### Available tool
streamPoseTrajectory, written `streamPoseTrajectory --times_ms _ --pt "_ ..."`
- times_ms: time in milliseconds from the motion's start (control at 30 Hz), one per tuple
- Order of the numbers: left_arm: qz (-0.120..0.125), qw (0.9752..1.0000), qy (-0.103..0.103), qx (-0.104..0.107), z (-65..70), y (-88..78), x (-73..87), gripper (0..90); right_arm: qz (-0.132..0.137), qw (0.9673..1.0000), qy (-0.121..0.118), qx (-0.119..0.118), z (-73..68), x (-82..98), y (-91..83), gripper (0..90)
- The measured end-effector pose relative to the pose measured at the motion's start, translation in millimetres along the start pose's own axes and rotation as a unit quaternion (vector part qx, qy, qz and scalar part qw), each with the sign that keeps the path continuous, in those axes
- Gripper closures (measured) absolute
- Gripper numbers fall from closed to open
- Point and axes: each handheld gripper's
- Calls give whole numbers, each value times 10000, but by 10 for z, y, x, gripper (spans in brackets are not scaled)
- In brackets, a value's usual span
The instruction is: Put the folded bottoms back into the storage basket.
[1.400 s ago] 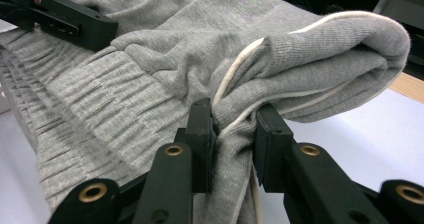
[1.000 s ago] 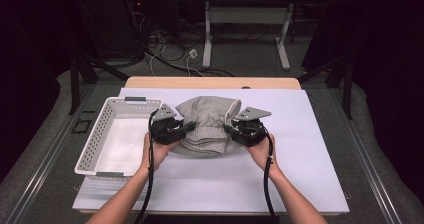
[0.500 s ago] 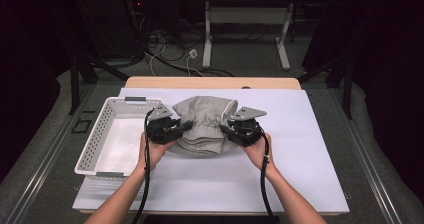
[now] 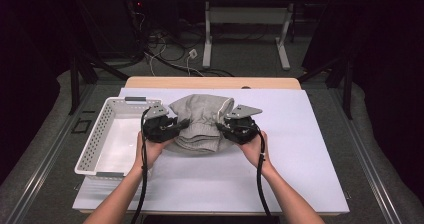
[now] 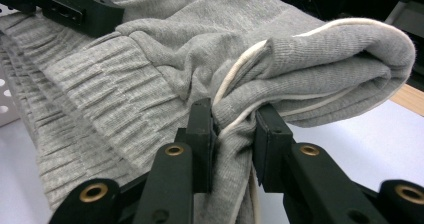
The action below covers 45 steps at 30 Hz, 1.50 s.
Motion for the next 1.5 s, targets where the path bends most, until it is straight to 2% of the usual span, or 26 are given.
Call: streamPoseTrajectory --times_ms 600,1100,1500 --pt "24 10000 -79 -35 -105 -57 -30 720 28 10000 -85 -12 -32 -131 64 724" --pt "41 9999 -45 -101 -261 -209 -75 723 107 9996 -218 -120 -111 -271 180 725" --pt "59 9997 -69 -225 -340 -323 -33 723 123 9992 -297 -234 -170 -331 286 725"
Point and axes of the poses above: each handheld gripper's, and its own axes: y roughly forward along the jaws, x roughly out of its underside, z roughly to its right, and after that the axes turned 15 degrees about -x, right-handed
